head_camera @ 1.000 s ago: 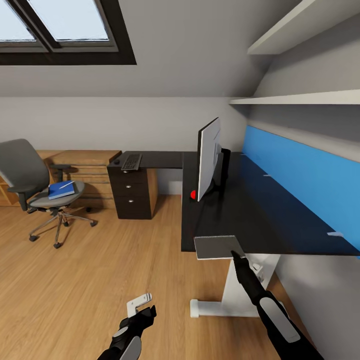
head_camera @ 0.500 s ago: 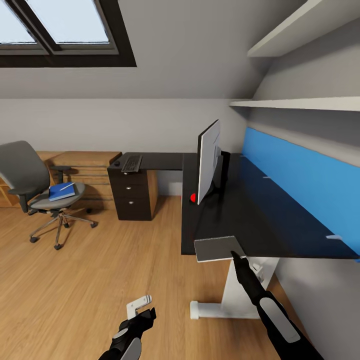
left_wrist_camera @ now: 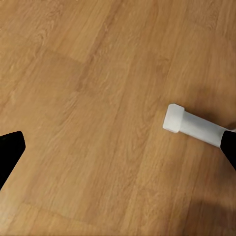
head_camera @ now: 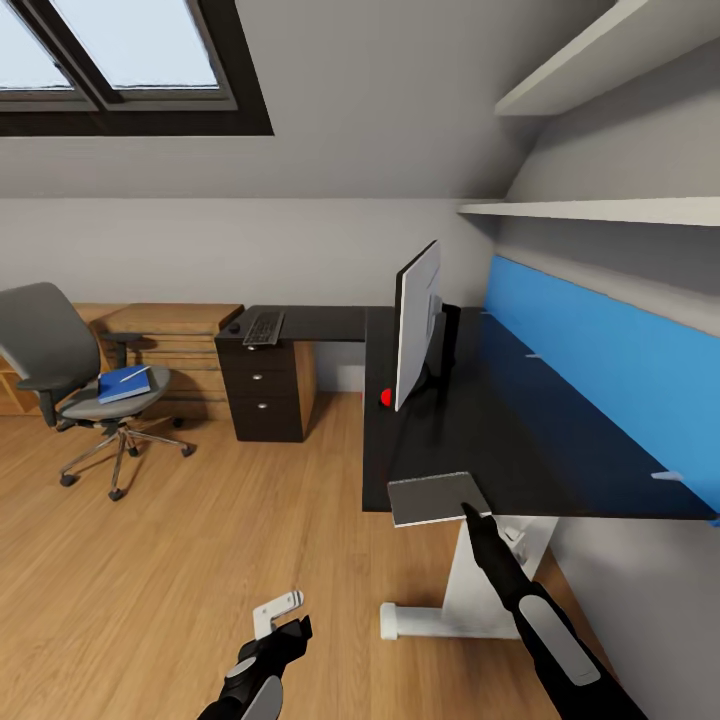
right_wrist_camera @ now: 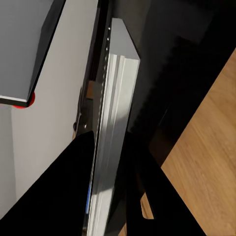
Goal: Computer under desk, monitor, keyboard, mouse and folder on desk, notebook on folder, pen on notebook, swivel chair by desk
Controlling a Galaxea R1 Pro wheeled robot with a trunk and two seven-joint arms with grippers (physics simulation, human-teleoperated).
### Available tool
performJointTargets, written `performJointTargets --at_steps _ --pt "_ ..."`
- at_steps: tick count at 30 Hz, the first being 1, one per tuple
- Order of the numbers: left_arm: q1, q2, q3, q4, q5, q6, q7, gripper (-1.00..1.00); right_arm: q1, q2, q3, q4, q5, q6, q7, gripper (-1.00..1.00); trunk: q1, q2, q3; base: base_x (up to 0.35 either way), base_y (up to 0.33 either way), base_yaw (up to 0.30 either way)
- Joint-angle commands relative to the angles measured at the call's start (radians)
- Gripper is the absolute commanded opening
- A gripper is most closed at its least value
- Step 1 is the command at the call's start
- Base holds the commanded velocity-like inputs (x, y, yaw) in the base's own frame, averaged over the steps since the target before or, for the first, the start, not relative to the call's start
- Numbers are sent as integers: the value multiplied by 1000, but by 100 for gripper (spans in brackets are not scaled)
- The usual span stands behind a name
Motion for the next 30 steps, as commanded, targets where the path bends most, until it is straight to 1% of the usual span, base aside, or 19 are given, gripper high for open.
performJointTargets --at_steps 1,7,12,17,20,21,25,27,28,30 --pt "-1 0 -2 -1 5 3 7 100 -1 -1 3 1 -11 2 5 -100 0 0 -1 0 0 0" --pt "-1 0 -5 -1 5 3 7 100 -1 -1 4 1 -11 3 6 -100 0 0 -1 -3 49 0" --pt "-1 0 -7 -1 5 3 7 100 -1 -1 8 -3 -10 3 9 -100 0 0 -1 -69 242 0" --pt "-1 0 -7 -1 5 3 7 100 -1 1 41 -13 -8 3 10 -100 0 0 -1 -89 277 0" --pt "-1 0 -7 -1 5 3 7 100 -1 2 69 -43 -8 2 10 -100 0 0 -1 -92 281 0" --pt "-1 0 -7 -1 5 3 7 100 -1 11 90 -67 -8 1 9 -100 0 0 -1 -93 282 0" --pt "-1 0 -7 -1 5 3 7 100 -1 34 95 -79 -7 1 6 -100 0 0 -1 -93 282 0" --pt "-1 0 -7 -1 4 3 7 100 -1 52 96 -84 -7 -4 5 -100 0 0 -1 -92 282 0" --pt "-1 0 -7 -1 3 3 7 100 -1 62 99 -93 -3 -22 5 -100 0 0 -1 -56 292 0" --pt "-1 0 -7 -1 3 2 7 100 -1 67 106 -97 5 -42 6 -100 0 0 -1 -37 298 0"
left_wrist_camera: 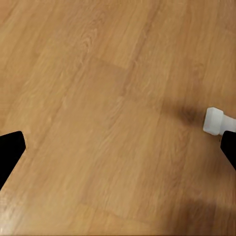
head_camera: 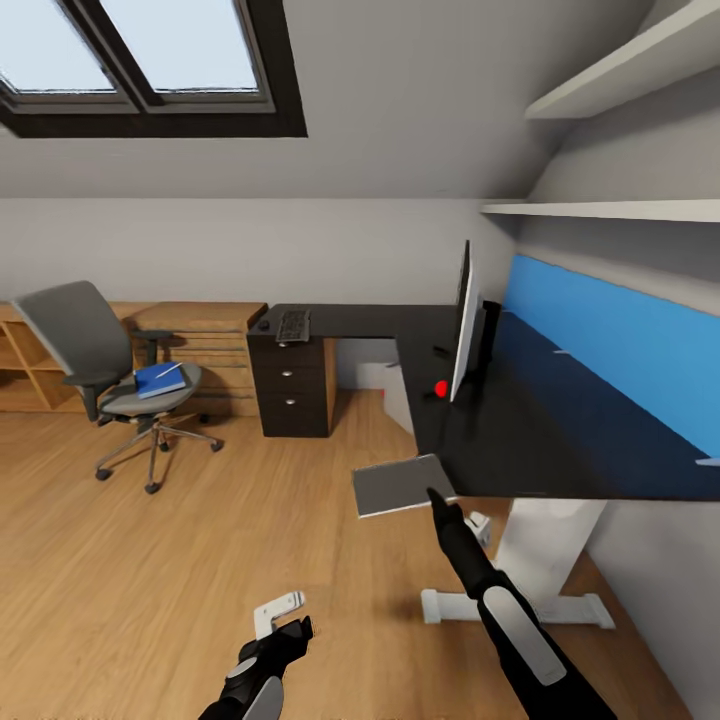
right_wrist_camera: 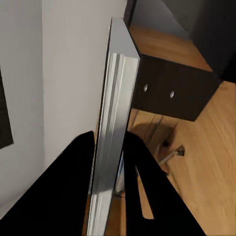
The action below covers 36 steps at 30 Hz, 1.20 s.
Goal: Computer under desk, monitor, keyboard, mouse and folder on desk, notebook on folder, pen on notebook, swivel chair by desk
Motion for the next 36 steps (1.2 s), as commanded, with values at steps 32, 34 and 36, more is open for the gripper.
performJointTargets --at_steps 32,34,36 --pt "-1 1 -10 7 6 -7 8 100 -1 16 21 -9 -2 -28 3 -100 0 -1 -1 96 325 0" --pt "-1 1 -11 9 6 -7 8 100 -1 16 22 -9 -2 -29 3 -100 0 -1 -1 168 314 0" --pt "-1 1 -11 11 6 -7 8 100 -1 16 21 -9 -2 -29 3 -100 0 -1 -1 170 314 0"
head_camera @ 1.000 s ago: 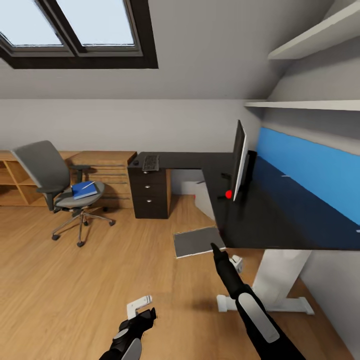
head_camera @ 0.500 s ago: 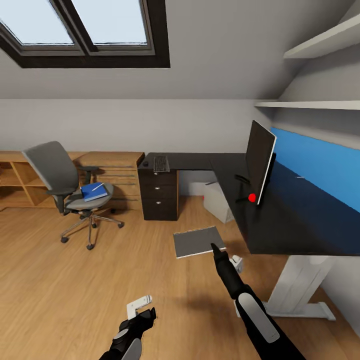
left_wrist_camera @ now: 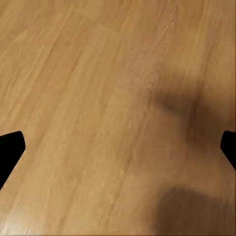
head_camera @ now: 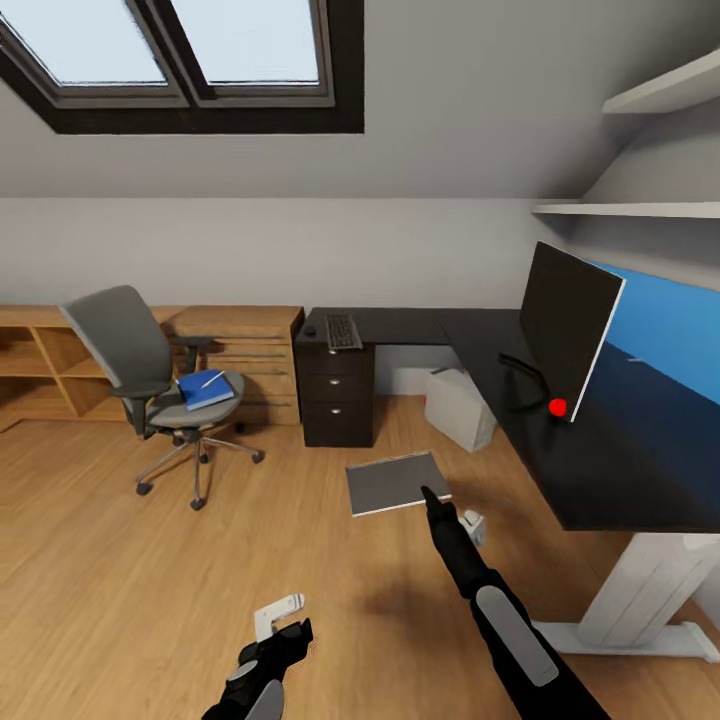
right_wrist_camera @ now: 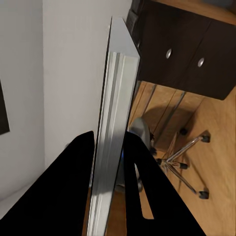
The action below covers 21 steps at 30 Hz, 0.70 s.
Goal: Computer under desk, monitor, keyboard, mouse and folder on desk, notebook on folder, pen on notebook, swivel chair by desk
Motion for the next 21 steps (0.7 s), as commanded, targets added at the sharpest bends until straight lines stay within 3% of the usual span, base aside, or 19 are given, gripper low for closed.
performJointTargets --at_steps 1,5,16,21 --pt "-1 1 -3 -1 5 3 7 100 -1 -1 4 0 -11 -5 5 -100 0 0 -1 172 314 0" --pt "-1 0 -11 8 5 2 3 100 -1 -2 2 3 -8 -5 4 -100 0 0 -1 132 226 0" --pt "-1 0 -30 35 5 3 4 100 -1 -2 1 6 -5 -7 4 -100 -42 77 34 25 26 0" --pt "-1 -1 -31 36 6 3 3 100 -1 -3 1 6 -4 -7 4 -100 -61 112 49 155 1 0"
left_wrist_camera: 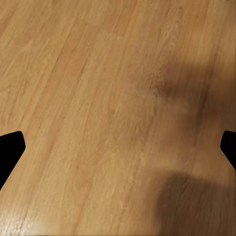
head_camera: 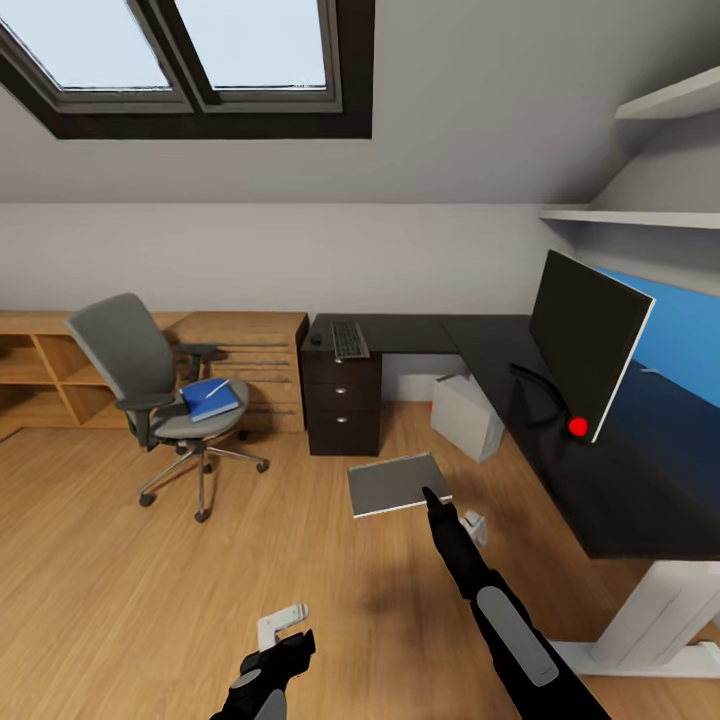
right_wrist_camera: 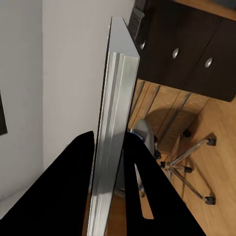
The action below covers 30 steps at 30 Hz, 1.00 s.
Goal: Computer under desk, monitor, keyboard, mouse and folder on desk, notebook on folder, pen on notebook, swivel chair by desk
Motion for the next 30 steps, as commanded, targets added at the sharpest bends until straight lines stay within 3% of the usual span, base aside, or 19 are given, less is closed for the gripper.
performJointTargets --at_steps 1,30 --pt "-1 0 -3 -1 5 3 7 100 -1 -1 4 1 -12 -5 5 -100 -4 7 2 241 0 0" --pt "-1 -1 -3 7 6 3 6 100 -1 -8 4 4 -12 -2 5 -100 -115 210 93 289 0 0"
